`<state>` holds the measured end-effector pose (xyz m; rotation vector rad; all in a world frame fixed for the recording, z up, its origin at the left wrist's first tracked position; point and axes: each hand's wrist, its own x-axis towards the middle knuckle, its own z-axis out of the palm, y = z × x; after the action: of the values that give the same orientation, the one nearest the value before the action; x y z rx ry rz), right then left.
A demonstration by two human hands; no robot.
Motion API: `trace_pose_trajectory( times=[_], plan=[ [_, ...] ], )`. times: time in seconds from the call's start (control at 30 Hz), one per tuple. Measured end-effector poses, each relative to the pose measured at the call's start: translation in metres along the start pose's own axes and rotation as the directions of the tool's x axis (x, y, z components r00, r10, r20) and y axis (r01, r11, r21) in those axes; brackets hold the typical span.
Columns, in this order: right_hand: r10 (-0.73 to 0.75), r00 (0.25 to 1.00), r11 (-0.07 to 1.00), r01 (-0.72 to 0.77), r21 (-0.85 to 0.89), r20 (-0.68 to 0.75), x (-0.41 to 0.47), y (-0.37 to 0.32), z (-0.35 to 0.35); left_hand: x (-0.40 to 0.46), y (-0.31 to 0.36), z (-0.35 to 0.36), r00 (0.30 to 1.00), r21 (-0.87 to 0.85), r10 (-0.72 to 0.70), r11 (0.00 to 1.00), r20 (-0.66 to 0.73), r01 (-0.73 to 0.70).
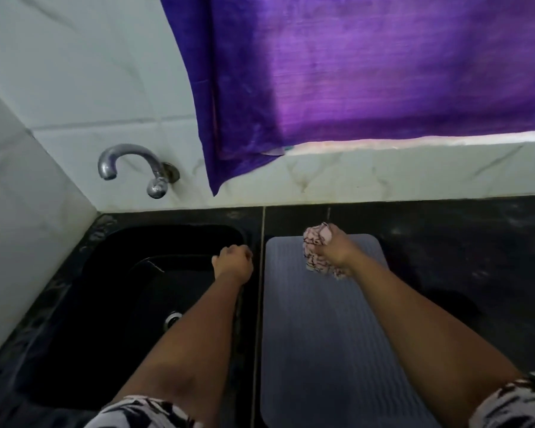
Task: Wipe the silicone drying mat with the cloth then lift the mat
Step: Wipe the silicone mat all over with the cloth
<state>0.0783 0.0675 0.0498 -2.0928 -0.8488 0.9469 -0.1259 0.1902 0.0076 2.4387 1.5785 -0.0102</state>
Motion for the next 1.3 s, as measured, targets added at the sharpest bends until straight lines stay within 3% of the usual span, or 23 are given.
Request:
trace_pose_trajectory(
  times=[0.1, 0.2, 0.3, 0.47, 0.63, 0.73, 0.87, 0.93, 1.0, 1.07, 1.17, 1.23, 1.3],
  plan=[
    [-0.172, 0.981, 0.922, 0.128, -0.365, -0.089, 0.03, -0.024, 0.027, 0.032, -0.005, 0.006, 0.99, -0.019, 0.137, 0.99, -0.017, -0.137],
    [-0.35, 0.931, 0.741, 0.209, -0.639, -0.101, 0.059, -0.039, 0.054, 0.061, 0.005, 0.013, 0.954, -0.014, 0.298, 0.954, -0.007, -0.298],
    [-0.339, 0.94, 0.559, 0.176, -0.811, -0.03, 0.079, -0.04, 0.089, 0.081, 0.008, 0.025, 0.944, -0.019, 0.322, 0.947, 0.076, -0.321],
    [-0.266, 0.959, 0.628, 0.093, -0.773, -0.101, 0.082, -0.019, 0.128, 0.093, -0.007, 0.037, 0.941, -0.066, 0.336, 0.94, 0.034, -0.334],
    [-0.248, 0.969, 0.589, 0.145, -0.795, -0.007, 0.061, -0.025, 0.121, 0.098, -0.009, 0.038, 0.843, 0.144, 0.537, 0.838, -0.037, -0.527],
    [-0.114, 0.989, 0.636, 0.144, -0.758, 0.093, 0.02, -0.024, 0.123, 0.1, -0.014, 0.04, 0.791, 0.27, 0.611, 0.758, 0.026, -0.594],
    [0.112, 0.967, 0.655, 0.102, -0.749, 0.229, -0.008, -0.031, 0.107, 0.101, -0.01, 0.037, 0.791, 0.273, 0.605, 0.748, 0.093, -0.605],
    [0.123, 0.979, 0.766, 0.01, -0.643, 0.161, 0.007, -0.046, 0.086, 0.103, -0.008, 0.028, 0.817, 0.177, 0.569, 0.798, 0.097, -0.576],
    [-0.028, 0.999, 0.803, 0.011, -0.596, -0.019, 0.037, -0.061, 0.067, 0.107, -0.008, 0.022, 0.843, 0.115, 0.537, 0.835, 0.037, -0.538],
    [-0.155, 0.979, 0.773, 0.036, -0.633, -0.133, 0.06, -0.068, 0.067, 0.104, -0.008, 0.02, 0.844, 0.085, 0.535, 0.843, -0.033, -0.531],
    [-0.169, 0.982, 0.608, 0.037, -0.793, -0.084, 0.065, -0.053, 0.097, 0.093, -0.002, 0.03, 0.826, 0.131, 0.564, 0.817, 0.019, -0.561],
    [-0.178, 0.979, 0.517, 0.006, -0.856, -0.101, 0.056, -0.036, 0.113, 0.091, -0.002, 0.036, 0.857, 0.114, 0.512, 0.85, 0.049, -0.514],
    [-0.08, 0.992, 0.56, -0.038, -0.828, -0.099, 0.041, -0.024, 0.116, 0.093, -0.005, 0.039, 0.872, 0.123, 0.484, 0.863, 0.07, -0.489]
  ],
)
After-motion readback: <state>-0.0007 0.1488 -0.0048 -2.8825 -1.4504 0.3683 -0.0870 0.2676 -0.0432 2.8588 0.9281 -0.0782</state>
